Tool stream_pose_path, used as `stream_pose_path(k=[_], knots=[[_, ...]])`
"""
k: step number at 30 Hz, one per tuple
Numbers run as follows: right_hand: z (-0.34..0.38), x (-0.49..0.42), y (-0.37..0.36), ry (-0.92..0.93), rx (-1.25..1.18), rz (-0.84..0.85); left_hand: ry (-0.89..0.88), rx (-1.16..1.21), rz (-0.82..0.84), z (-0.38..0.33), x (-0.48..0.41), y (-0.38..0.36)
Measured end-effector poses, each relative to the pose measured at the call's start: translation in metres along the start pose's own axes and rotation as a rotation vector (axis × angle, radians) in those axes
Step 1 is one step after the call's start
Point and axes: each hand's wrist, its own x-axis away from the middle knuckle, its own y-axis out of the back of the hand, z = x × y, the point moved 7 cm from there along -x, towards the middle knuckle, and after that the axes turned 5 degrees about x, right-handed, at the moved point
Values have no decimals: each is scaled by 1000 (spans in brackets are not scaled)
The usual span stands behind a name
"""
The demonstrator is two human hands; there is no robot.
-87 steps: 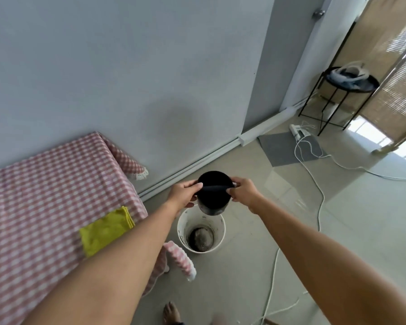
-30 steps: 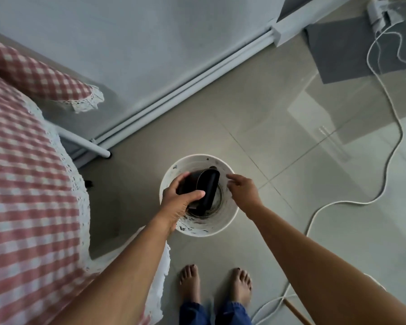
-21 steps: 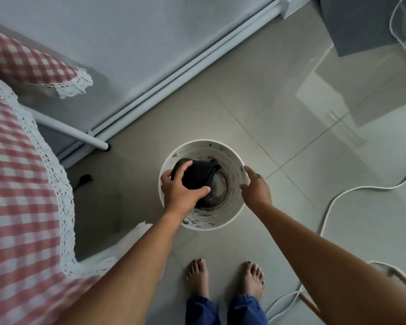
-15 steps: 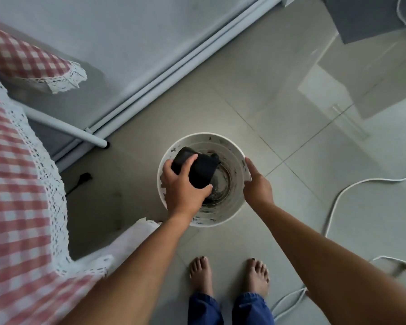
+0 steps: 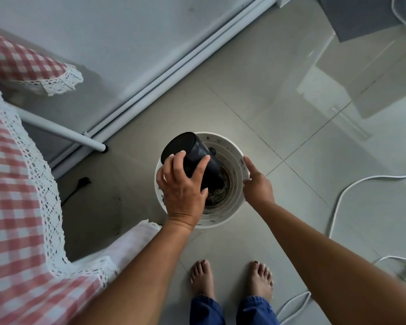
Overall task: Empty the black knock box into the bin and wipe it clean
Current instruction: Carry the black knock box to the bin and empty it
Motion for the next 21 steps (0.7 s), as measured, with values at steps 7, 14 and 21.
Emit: stream_pose_path(k=[7, 14, 21], knots=[[2, 0, 1, -31, 2, 7, 82, -15, -5, 10, -3, 2], [30, 21, 25, 2, -38, 55, 834, 646, 154, 46, -7, 12], [115, 85, 81, 20, -590, 374, 1346, 1540, 438, 21, -3, 69]])
